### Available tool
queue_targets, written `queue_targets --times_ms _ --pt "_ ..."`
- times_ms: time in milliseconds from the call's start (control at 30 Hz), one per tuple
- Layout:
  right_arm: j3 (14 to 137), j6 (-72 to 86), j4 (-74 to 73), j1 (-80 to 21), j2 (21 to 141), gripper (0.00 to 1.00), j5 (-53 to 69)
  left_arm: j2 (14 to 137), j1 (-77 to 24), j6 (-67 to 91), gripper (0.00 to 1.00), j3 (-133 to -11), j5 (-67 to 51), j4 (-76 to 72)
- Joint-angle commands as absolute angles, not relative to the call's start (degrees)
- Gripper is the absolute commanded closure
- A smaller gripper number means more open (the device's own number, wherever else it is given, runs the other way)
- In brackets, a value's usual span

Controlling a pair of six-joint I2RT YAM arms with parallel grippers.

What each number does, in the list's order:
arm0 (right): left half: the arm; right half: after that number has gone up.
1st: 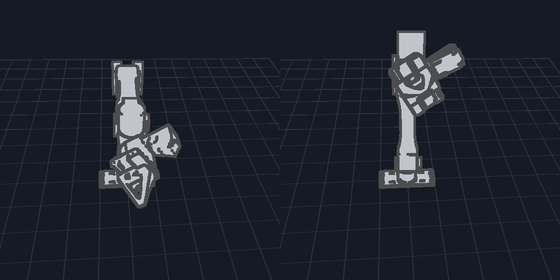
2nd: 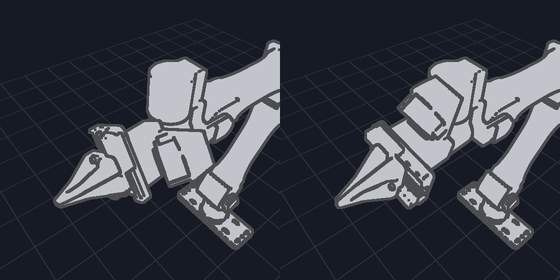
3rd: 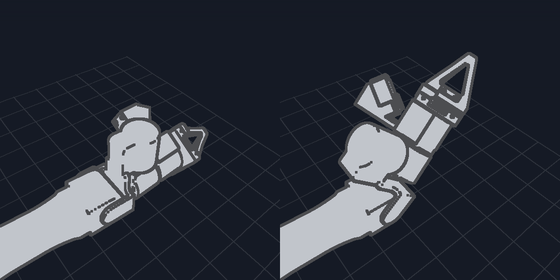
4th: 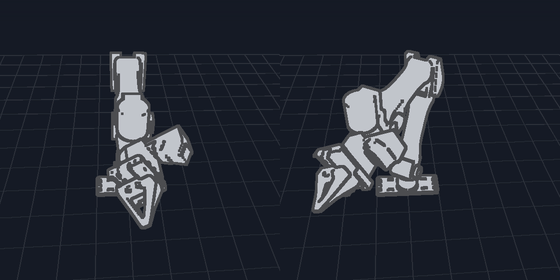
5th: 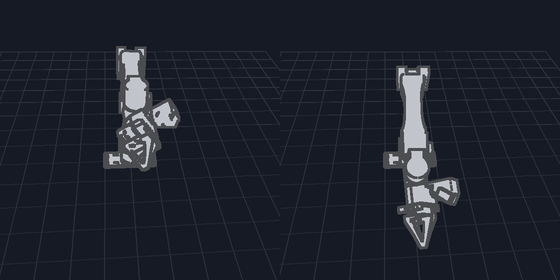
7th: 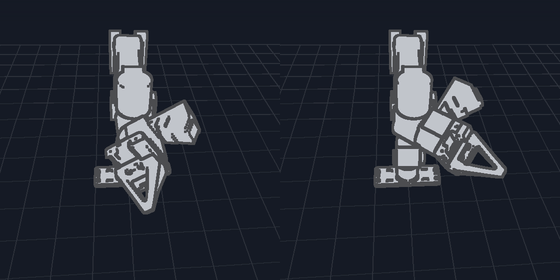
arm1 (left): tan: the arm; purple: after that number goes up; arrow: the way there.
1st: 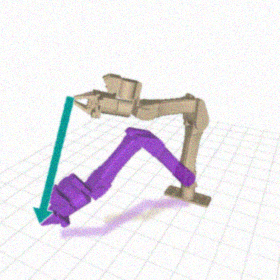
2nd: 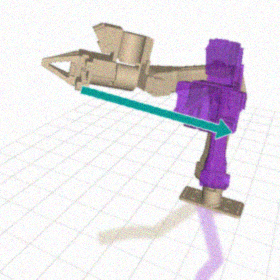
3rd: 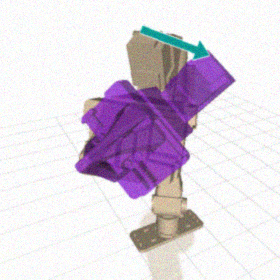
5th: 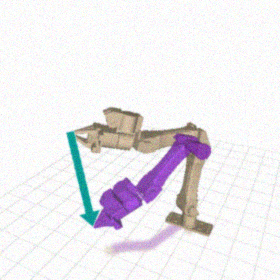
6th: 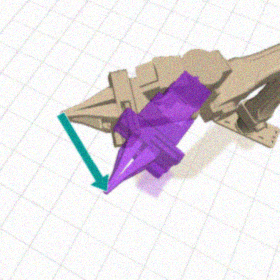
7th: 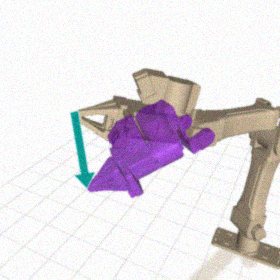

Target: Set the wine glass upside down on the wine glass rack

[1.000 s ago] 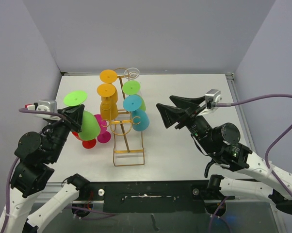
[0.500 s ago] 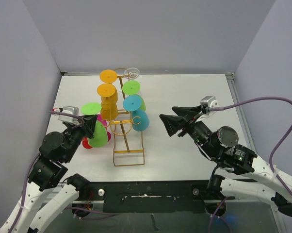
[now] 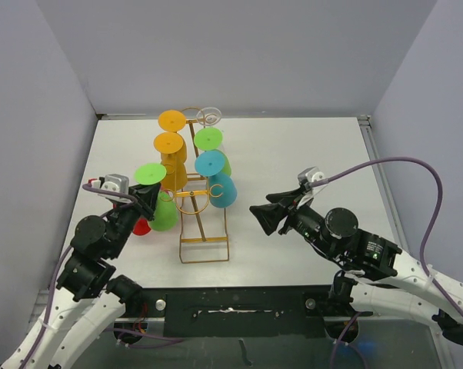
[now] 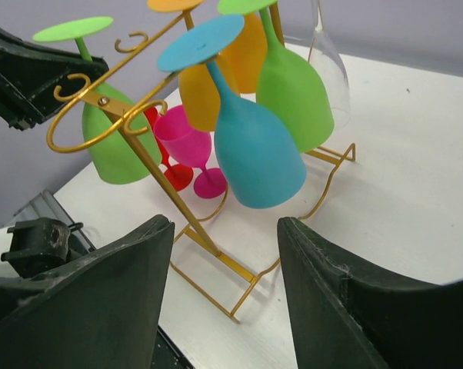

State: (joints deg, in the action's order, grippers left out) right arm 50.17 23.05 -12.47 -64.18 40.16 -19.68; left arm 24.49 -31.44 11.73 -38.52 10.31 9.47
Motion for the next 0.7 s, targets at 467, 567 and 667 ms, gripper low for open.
queue_targets --times_ms 467,567,667 --pt "48.26 25.51 -11.29 -64.06 41.48 0.44 -17.84 27.18 -31.55 14.60 1.00 -32.73 11.99 -8.74" --pt "48.32 25.38 -11.01 -63.98 41.72 0.43 -17.74 28.89 -31.42 14.40 1.00 -33.78 13.20 -8.50" --pt "48.27 25.23 -10.57 -63.90 41.85 0.43 -17.31 30.16 -31.18 13.72 1.00 -34.14 11.89 -9.52"
